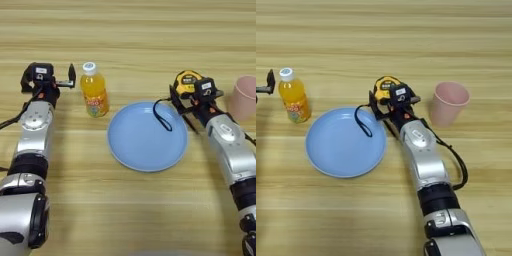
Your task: Move the objects on the table
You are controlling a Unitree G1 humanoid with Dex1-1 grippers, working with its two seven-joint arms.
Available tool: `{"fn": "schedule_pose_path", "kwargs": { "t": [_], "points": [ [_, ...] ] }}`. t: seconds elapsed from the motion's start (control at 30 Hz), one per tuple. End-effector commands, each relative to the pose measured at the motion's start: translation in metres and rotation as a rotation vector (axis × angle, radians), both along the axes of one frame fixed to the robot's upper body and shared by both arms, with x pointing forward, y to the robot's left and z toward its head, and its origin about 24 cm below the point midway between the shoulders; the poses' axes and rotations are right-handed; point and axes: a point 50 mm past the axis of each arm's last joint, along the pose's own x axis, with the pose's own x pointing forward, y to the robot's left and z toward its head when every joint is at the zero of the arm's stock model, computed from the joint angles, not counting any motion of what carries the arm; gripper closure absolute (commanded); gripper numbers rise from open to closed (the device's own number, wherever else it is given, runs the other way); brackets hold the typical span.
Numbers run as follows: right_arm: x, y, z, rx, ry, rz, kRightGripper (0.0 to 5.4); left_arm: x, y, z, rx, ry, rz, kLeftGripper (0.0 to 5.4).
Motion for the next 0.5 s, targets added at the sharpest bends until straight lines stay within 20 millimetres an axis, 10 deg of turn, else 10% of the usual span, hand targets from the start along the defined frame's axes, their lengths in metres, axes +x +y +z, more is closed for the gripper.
{"fn": "schedule_pose_path", "kwargs": {
  "t": [0.03,0.5],
  "points": [
    [0.009,-0.002,0.007,-0.012,-0.034,-0.02,0.75,0.0,0.002,0.0,0.007,0.01,0.0,0.0],
    [0.02,-0.012,-0.015,-0.106,0.066,-0.133,0.75,0.001,0.005,0.001,0.008,0.012,0.002,0.0]
  ]
}}
